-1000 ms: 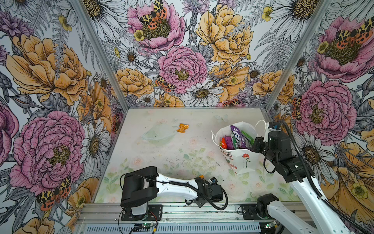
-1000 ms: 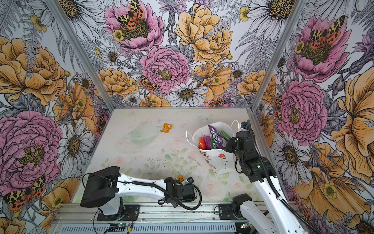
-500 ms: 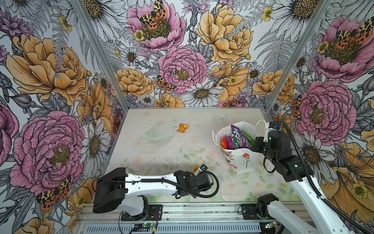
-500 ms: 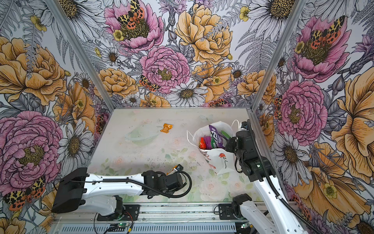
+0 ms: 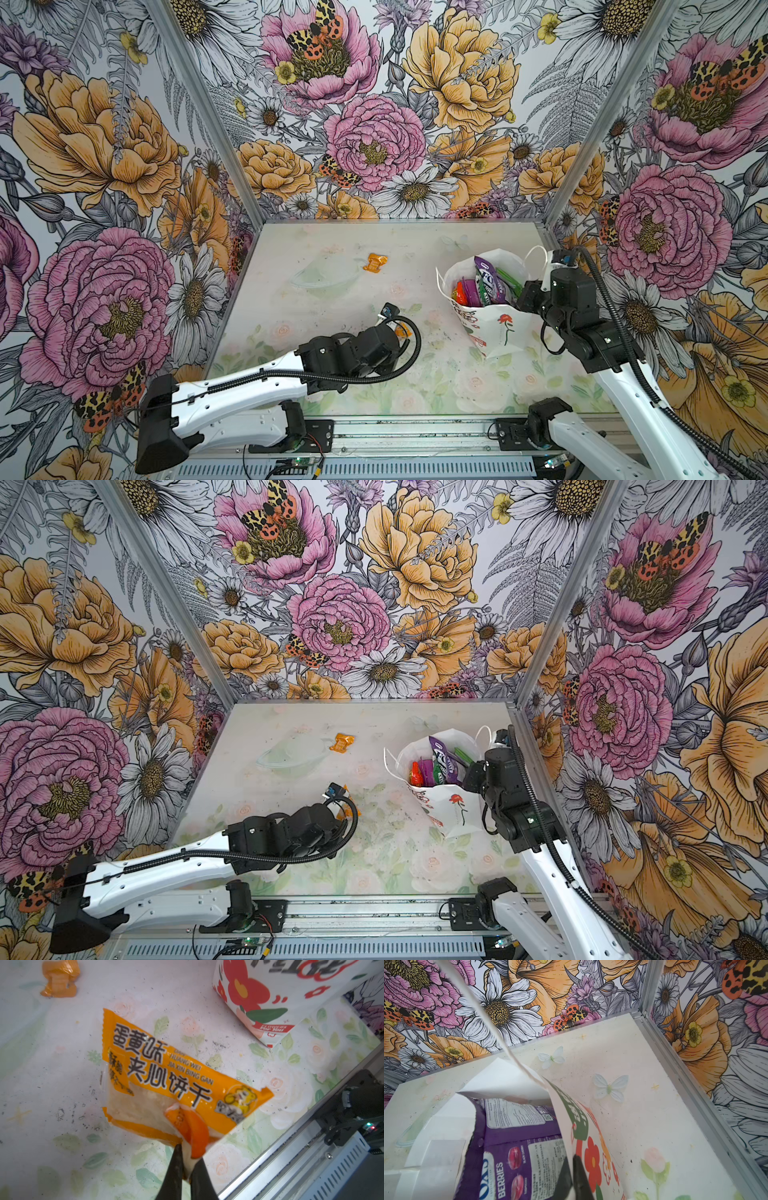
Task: Place the snacks into the paper bag
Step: Pick up the snack from the bottom-center of the table, then place the snack in the paper bag.
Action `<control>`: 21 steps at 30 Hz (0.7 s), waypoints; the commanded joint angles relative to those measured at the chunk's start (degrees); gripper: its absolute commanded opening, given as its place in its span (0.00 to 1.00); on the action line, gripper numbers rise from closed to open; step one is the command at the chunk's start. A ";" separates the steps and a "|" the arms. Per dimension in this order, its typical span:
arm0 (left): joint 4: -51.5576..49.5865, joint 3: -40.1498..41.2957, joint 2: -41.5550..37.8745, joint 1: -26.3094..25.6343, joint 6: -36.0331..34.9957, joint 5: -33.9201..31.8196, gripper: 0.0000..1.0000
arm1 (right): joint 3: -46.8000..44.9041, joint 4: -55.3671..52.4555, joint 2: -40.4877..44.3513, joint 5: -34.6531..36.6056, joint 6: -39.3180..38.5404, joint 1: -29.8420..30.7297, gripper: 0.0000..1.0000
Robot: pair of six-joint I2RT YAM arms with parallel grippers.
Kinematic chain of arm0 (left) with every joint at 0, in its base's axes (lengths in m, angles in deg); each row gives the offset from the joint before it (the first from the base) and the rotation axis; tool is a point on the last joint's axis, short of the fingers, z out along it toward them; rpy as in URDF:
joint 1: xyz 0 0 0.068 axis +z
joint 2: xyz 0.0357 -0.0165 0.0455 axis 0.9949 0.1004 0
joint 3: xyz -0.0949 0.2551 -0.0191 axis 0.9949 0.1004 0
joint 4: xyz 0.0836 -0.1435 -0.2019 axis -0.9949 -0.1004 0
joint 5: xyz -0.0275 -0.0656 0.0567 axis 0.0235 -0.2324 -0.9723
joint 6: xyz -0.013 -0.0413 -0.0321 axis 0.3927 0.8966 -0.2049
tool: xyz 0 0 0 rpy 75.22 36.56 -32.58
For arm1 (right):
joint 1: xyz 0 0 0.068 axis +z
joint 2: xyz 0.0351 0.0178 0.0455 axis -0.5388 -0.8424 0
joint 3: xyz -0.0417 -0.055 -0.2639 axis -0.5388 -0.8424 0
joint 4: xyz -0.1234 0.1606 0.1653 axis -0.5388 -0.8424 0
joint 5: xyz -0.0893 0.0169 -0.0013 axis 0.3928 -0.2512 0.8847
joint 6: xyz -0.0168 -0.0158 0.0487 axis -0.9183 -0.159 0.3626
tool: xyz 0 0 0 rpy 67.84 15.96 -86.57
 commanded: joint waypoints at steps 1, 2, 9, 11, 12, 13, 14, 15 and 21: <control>-1.31 -6.83 -1.46 0.60 -4.88 -2.08 0.00 | 0.12 3.01 0.32 1.20 0.47 -0.34 0.00; -1.59 -8.49 -1.21 0.60 -5.84 -2.66 0.00 | 0.11 3.01 0.30 1.11 0.48 -0.34 0.00; -3.88 -23.00 7.12 0.14 -13.62 -3.32 0.00 | 0.10 2.92 0.65 1.21 0.53 -0.36 0.00; -4.72 -27.18 10.43 -0.56 -15.42 -3.65 0.00 | 0.07 3.01 0.84 1.11 0.46 -0.40 0.00; -5.06 -29.46 12.23 -0.80 -16.33 -3.76 0.00 | 0.03 3.03 0.63 1.07 0.46 -0.46 0.00; -5.28 -31.70 13.88 -0.90 -17.23 -3.72 0.00 | 0.04 3.01 0.54 1.00 0.46 -0.43 0.00; -5.39 -33.61 15.42 -0.89 -17.92 -3.88 0.00 | 0.03 3.01 0.56 0.96 0.47 -0.47 0.00; -5.48 -35.80 17.11 -0.89 -18.72 -4.17 0.00 | 0.04 3.00 0.46 0.88 0.47 -0.43 0.00; -5.77 -47.61 27.31 -0.89 -23.24 -3.68 0.00 | 0.02 3.01 0.52 0.76 0.55 -0.49 0.00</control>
